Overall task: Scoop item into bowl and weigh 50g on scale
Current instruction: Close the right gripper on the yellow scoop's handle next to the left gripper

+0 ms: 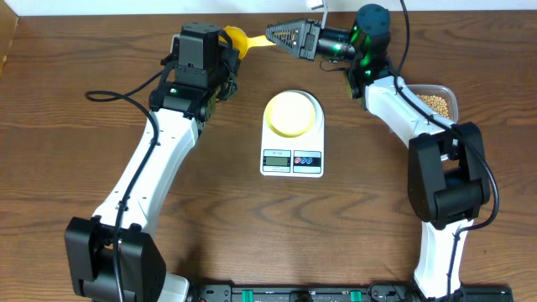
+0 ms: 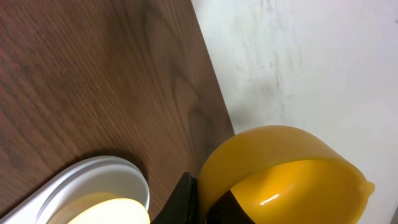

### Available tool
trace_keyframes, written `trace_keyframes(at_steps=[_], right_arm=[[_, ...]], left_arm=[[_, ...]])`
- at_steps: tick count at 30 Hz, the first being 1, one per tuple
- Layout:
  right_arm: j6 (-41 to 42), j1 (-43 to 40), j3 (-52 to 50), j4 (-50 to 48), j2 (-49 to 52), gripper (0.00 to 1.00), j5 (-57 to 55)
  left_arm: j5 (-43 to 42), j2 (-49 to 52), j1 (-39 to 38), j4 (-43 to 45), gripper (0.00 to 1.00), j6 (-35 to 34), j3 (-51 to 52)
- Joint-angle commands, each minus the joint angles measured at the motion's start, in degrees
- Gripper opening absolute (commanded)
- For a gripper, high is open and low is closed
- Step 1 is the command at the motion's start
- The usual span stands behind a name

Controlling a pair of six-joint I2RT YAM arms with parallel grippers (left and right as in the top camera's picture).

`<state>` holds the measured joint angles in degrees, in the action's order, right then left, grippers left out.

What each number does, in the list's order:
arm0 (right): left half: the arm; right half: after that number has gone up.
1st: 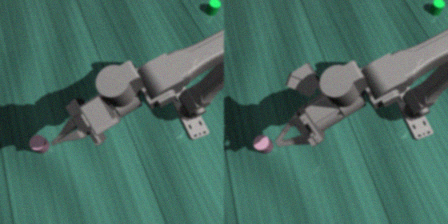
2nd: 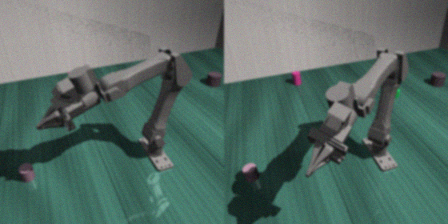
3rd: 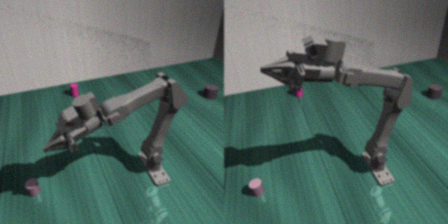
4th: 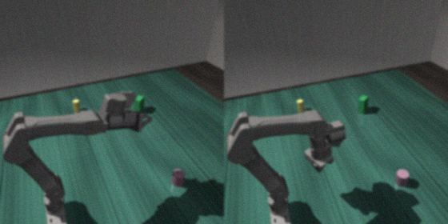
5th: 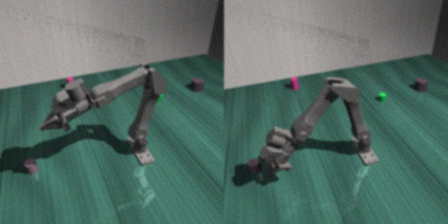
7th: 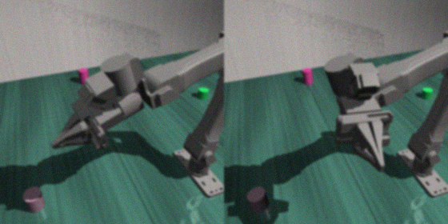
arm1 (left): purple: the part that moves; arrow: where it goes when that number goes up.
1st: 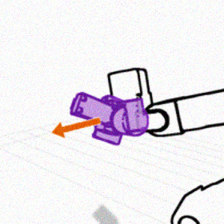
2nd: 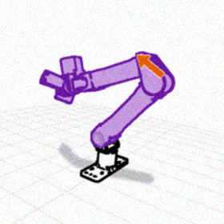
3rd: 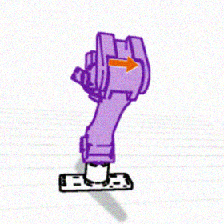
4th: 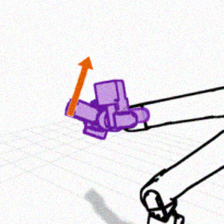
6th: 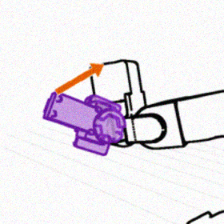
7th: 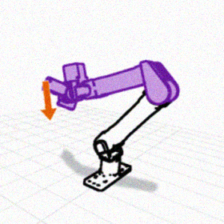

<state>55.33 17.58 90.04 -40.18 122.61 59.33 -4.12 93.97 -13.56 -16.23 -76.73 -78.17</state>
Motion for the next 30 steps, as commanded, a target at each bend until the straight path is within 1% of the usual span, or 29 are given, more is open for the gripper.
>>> trace_keyframes(at_steps=[1,4,17,23,28,30], right_arm=[[2.56,0.0,1.07,-0.13,0.33,0.22,-1.53],[4.35,0.04,1.07,-0.17,0.33,0.2,-1.51],[4.44,1.31,1.07,-0.15,0.33,0.22,0.31],[4.42,1.4,1.07,-0.17,0.33,0.21,0.37],[4.42,1.99,1.07,-0.17,0.33,0.21,0.37],[4.42,2.01,1.07,-0.15,0.33,0.18,0.39]], left_arm=[[0.76,0.55,0.09,0.02,0.08,-0.5,0.28],[0.76,0.55,0.09,0.04,0.08,-0.5,0.28],[0.76,0.55,0.72,0.04,0.08,-0.52,0.28],[0.76,0.55,0.72,0.09,0.08,-0.57,0.28],[0.74,0.55,0.72,0.04,0.08,-2.91,0.28],[0.74,0.55,0.72,0.04,0.08,-3.1,0.28]])
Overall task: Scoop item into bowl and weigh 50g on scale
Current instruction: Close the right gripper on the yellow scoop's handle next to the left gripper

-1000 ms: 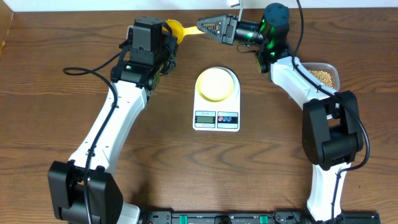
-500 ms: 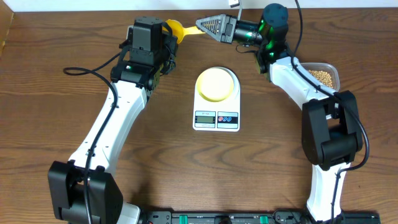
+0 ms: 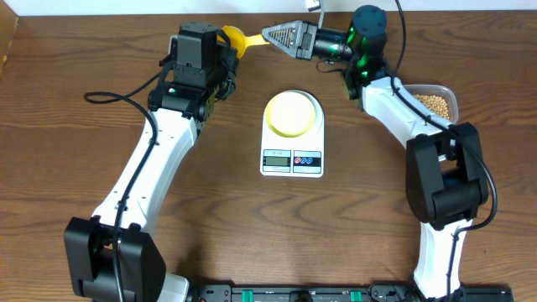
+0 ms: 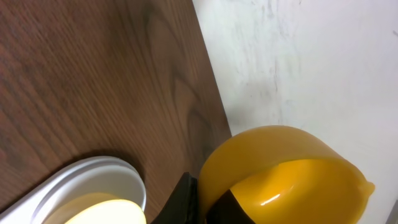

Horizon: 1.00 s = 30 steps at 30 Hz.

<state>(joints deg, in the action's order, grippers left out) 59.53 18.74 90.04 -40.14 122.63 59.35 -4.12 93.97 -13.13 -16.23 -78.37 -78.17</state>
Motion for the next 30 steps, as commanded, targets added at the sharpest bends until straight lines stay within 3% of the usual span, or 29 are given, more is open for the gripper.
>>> trace_keyframes(at_steps=[1,22,30], right_arm=[[0.22,0.85,1.07,-0.2,0.31,0.16,0.42],[0.22,0.81,1.07,-0.2,0.31,0.08,0.79],[0.2,0.81,1.07,-0.2,0.31,0.01,1.07]], left_arm=[[0.74,0.55,0.28,0.04,0.08,-1.46,0.28],[0.76,0.55,0.31,-1.44,0.08,-1.46,0.28],[0.79,0.55,0.31,-1.44,0.08,-1.46,0.28]])
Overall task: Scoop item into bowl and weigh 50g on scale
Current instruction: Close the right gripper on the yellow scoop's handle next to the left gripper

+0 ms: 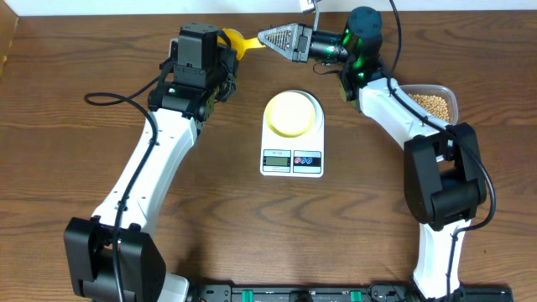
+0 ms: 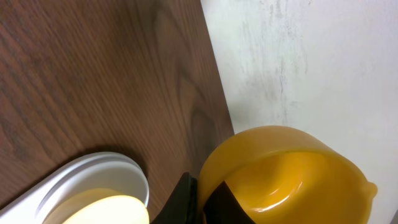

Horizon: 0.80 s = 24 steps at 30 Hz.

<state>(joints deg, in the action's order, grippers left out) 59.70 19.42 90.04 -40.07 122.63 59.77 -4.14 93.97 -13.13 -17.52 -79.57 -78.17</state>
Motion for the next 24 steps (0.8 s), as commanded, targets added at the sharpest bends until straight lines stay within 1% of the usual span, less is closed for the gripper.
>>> trace_keyframes(at_steps=[1,7,8,10,11,12,14,16,24], right_arm=[[-0.02,0.13,1.07,-0.26,0.31,0.01,0.83],[-0.2,0.17,1.07,-0.26,0.31,0.01,1.01],[-0.22,0.17,1.07,-0.26,0.31,0.01,1.03],[-0.59,0.17,1.07,-0.26,0.31,0.01,1.03],[-0.66,0.17,1.07,-0.26,0.31,0.01,1.03],[-0.63,0.13,1.07,-0.26,0.31,0.01,1.03],[-0.85,0.11,1.07,-0.26,0.31,0.01,1.03],[-1.79,0.04,1.07,-0.26,0.31,0.01,1.03],[-8.96,-0.83,1.07,0.0,0.31,0.01,0.74]], left_arm=[[0.79,0.55,0.31,-0.15,0.08,-0.26,0.28],[0.81,0.55,0.31,-0.15,0.08,-0.24,0.28],[0.81,0.55,0.31,-0.15,0.14,-0.24,0.28],[0.79,0.55,0.31,-0.15,0.31,-0.24,0.28],[0.79,0.55,0.31,-0.15,0.42,-0.24,0.28],[0.79,0.55,0.31,-0.15,0.56,-0.24,0.28],[0.79,0.55,0.31,-0.15,0.71,-0.24,0.28],[0.79,0.55,0.31,-0.15,0.8,-0.24,0.28],[0.2,0.55,0.31,-0.17,0.82,3.02,0.28]])
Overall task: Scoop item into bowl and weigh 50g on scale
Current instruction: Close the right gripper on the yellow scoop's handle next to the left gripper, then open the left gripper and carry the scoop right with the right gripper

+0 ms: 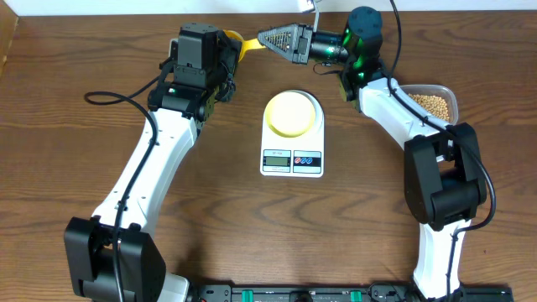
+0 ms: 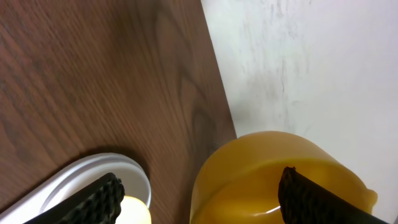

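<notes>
A yellow scoop (image 1: 241, 42) is at the table's far edge, its bowl filling the lower right of the left wrist view (image 2: 280, 180). My left gripper (image 2: 200, 177) is open, one finger (image 2: 93, 199) on each side of the scoop and clear of it. My right gripper (image 1: 268, 37) points left and looks shut on the scoop's handle. A pale yellow bowl (image 1: 292, 112) stands on the white scale (image 1: 292, 159), whose rim (image 2: 118, 165) shows below the scoop. The right wrist view is not given.
A clear tub of tan beans (image 1: 434, 102) stands at the right, beside the right arm. The white wall (image 2: 311, 62) rises just past the table's far edge. Both arms reach in over the back of the table.
My left gripper has opened: its fingers were together on the scoop's bowl and now stand wide apart on either side. The scoop stays up, at the right gripper's tip.
My left gripper was shut on the yellow scoop at the far edge, with the right gripper's tip a little to its right. At each later moment the right gripper was further left along the handle. Now the left gripper is open and the right one has the handle.
</notes>
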### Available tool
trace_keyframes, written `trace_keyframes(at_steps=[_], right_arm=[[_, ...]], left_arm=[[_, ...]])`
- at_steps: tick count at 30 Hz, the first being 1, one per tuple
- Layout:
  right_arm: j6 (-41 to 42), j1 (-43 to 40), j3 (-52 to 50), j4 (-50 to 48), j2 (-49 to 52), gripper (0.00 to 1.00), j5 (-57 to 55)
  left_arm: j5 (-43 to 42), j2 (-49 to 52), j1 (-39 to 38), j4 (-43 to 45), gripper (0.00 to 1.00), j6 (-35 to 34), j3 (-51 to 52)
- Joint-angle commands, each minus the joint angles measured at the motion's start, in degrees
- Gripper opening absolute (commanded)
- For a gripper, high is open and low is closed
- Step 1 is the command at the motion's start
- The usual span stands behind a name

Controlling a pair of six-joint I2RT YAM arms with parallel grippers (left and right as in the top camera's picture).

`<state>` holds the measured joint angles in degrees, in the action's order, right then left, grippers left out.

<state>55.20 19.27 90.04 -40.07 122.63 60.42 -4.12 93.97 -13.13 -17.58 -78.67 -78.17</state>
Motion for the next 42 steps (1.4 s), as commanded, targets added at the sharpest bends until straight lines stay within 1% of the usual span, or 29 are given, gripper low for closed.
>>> trace_keyframes(at_steps=[1,7,10,15,18,23,25,31,37,39,42], right_arm=[[-5.01,-0.92,1.07,0.0,0.31,0.01,-0.09],[-6.23,-3.37,1.07,0.87,0.31,0.01,-1.46],[-7.37,-4.68,1.07,2.99,0.31,0.01,-2.03],[-10.05,-7.13,1.07,6.25,0.31,0.01,-2.6],[-12.24,-8.94,1.07,6.64,0.31,0.01,-3.67],[-12.63,-12.22,1.07,6.64,0.31,0.01,-4.42],[-12.59,-13.79,1.07,6.67,0.31,0.01,-4.28],[-11.93,-17.66,1.07,6.64,0.28,0.02,-0.66],[-11.52,-19.74,1.09,6.67,0.26,0.01,1.27],[-11.61,-20.11,1.09,6.69,0.22,0.01,2.08],[-11.63,-20.52,1.09,6.67,0.17,0.01,2.91]], left_arm=[[-0.22,0.55,0.31,-0.09,0.82,2.12,0.28],[-2.4,0.55,0.31,-0.02,0.82,2.12,0.28],[-4.59,0.55,0.31,0.79,0.82,2.25,0.28],[-10.4,0.55,0.31,4.63,0.82,9.05,0.28],[-12.15,0.55,0.28,4.61,0.82,12.81,0.28],[-15.8,0.55,0.28,3.48,0.82,18.38,0.28],[-16.98,0.55,0.28,1.77,0.82,21.35,0.28],[-17.09,0.55,0.28,-6.34,0.82,28.74,0.28],[-17.07,0.55,0.28,-14.21,0.82,40.19,0.28],[-15.93,0.55,0.28,-16.04,0.82,43.41,0.28],[-11.15,0.55,0.28,-19.06,0.82,44.39,0.28]])
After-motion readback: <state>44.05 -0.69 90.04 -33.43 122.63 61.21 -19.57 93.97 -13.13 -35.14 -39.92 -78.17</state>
